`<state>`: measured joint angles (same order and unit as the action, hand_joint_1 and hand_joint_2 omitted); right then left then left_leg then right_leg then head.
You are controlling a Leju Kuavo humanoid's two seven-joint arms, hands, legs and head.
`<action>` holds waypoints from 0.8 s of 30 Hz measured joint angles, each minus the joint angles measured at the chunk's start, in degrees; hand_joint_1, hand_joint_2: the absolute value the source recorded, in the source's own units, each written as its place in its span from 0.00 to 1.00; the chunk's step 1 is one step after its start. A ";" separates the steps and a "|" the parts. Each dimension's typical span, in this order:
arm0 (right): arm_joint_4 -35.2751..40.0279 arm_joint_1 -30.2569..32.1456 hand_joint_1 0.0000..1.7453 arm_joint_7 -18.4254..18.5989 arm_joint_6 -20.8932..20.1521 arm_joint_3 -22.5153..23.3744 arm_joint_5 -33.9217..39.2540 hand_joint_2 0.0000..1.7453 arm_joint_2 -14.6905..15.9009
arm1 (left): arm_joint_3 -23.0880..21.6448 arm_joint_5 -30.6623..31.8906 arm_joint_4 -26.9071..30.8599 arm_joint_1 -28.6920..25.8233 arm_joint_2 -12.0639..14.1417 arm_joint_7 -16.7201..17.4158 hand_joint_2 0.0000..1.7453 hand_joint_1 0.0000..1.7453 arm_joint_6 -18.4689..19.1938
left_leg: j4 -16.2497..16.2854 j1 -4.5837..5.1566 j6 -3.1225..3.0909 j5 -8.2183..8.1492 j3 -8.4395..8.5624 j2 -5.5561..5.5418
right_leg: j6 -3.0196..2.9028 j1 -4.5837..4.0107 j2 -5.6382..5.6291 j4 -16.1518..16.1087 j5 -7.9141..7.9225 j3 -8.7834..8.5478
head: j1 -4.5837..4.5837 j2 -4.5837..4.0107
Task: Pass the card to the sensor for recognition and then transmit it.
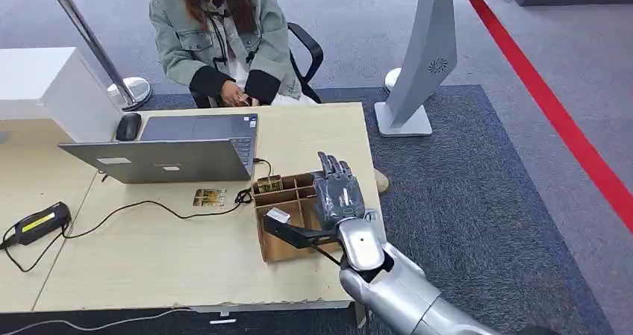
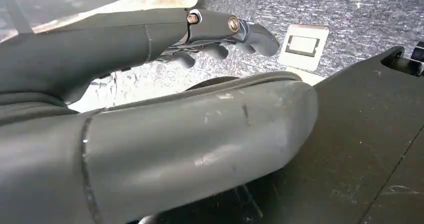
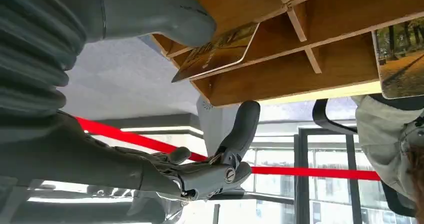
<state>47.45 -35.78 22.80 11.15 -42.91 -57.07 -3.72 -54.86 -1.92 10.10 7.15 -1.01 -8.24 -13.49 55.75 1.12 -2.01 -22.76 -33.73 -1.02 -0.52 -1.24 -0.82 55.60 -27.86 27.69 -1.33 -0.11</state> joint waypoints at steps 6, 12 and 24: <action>0.00 0.00 0.45 0.04 -0.11 0.00 0.09 1.00 0.00 | 0.00 0.02 0.00 0.00 0.00 0.00 0.00 0.00 -0.22 | 0.00 0.00 0.00 0.00 0.00 0.00 | 0.00 0.00 0.00 0.00 0.00 0.00 | 0.00 0.00; 0.02 0.01 0.49 0.35 -0.61 -0.02 0.13 1.00 0.02 | 0.02 0.02 0.00 0.01 0.00 0.00 0.00 0.00 -0.39 | 0.00 0.00 0.00 0.00 0.00 0.00 | 0.00 0.00 0.00 0.00 0.00 0.00 | 0.00 0.00; 0.02 0.05 0.55 0.66 -0.94 -0.02 0.15 1.00 0.07 | 0.48 0.02 0.00 0.01 0.00 0.00 0.00 0.00 -1.27 | 0.00 0.00 0.00 0.00 0.00 0.00 | 0.00 0.00 0.00 0.00 0.00 0.01 | 0.00 0.00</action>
<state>47.47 -35.72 23.45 10.21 -42.93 -56.92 -3.65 -54.38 -1.90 10.10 7.17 -1.01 -8.24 -14.75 55.75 1.12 -2.01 -22.76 -33.73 -1.02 -0.52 -1.24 -0.82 55.60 -27.86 27.70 -1.33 -0.11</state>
